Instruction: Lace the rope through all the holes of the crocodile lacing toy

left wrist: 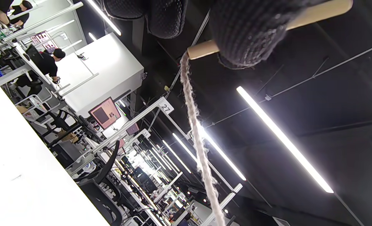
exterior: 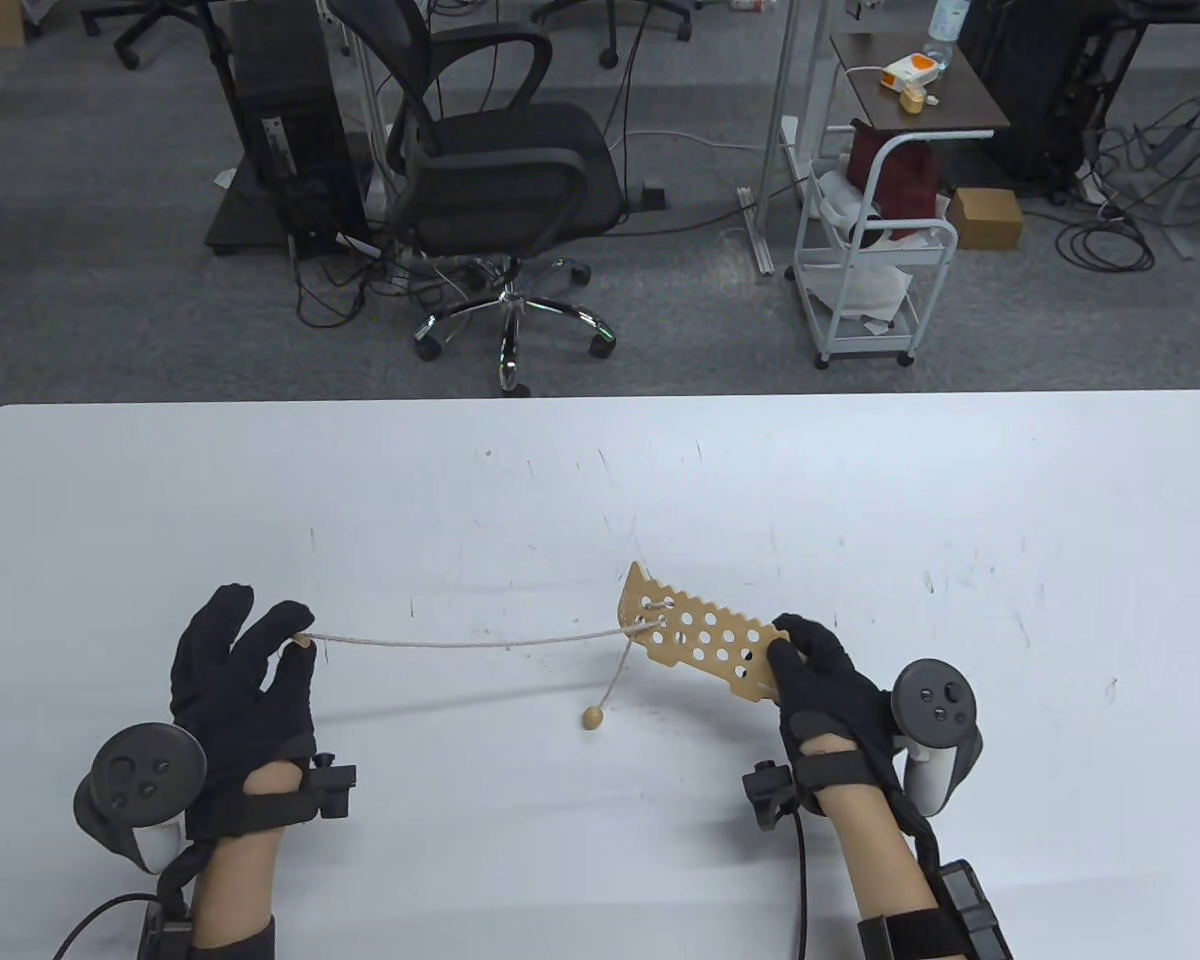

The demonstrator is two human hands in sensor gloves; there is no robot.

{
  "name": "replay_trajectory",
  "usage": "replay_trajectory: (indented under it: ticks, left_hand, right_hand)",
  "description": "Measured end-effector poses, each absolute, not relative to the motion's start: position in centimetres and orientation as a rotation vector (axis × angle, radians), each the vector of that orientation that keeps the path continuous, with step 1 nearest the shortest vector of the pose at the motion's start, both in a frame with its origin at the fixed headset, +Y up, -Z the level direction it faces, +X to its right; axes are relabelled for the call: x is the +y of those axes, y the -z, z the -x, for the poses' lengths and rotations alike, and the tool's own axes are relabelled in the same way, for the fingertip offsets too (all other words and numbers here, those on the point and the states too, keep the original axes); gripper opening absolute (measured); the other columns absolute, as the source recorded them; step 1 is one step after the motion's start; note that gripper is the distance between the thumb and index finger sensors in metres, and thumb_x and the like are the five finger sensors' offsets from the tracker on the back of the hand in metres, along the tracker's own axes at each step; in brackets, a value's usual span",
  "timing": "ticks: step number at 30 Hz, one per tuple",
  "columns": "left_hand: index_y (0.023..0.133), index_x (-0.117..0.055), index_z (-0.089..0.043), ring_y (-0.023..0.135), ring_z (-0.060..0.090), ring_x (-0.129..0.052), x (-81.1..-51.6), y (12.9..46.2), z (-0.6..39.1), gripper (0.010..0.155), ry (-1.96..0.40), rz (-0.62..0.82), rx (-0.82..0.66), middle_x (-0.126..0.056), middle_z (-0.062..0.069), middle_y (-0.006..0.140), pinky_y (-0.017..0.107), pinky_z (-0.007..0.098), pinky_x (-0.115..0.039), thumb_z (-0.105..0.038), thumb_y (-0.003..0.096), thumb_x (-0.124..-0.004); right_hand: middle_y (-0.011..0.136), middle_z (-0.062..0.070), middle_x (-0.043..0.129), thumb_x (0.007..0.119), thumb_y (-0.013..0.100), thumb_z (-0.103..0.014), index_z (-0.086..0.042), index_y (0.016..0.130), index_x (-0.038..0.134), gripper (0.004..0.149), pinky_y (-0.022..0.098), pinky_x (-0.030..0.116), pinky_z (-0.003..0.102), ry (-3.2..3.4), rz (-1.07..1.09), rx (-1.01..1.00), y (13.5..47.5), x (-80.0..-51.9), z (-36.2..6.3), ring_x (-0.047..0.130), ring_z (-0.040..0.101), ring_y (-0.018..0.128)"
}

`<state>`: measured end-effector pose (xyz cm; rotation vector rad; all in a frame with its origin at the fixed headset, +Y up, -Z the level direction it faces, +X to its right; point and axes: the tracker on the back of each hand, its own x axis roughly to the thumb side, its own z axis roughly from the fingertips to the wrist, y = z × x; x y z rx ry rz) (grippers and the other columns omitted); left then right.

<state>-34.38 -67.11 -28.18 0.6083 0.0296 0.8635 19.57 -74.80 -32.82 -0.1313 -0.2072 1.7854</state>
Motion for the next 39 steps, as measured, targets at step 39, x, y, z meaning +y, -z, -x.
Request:
replay_trajectory:
  ticks: [39]
  left_hand:
    - [0.088,-0.080,-0.050,0.104,0.038,-0.055,-66.9,27.1,39.0,0.047,-0.864,-0.725,0.235,-0.063,0.006,0.111,0.077,0.062,-0.037,-0.037,0.0434,-0.079]
  right_hand:
    - [0.075,0.007,0.092,0.077,0.047,-0.032,-0.018,0.091,0.072,0.046,0.047,0.075,0.050,-1.787,0.413,-0.395,32.8,-75.8,-24.2,0.100,0.031,0.057]
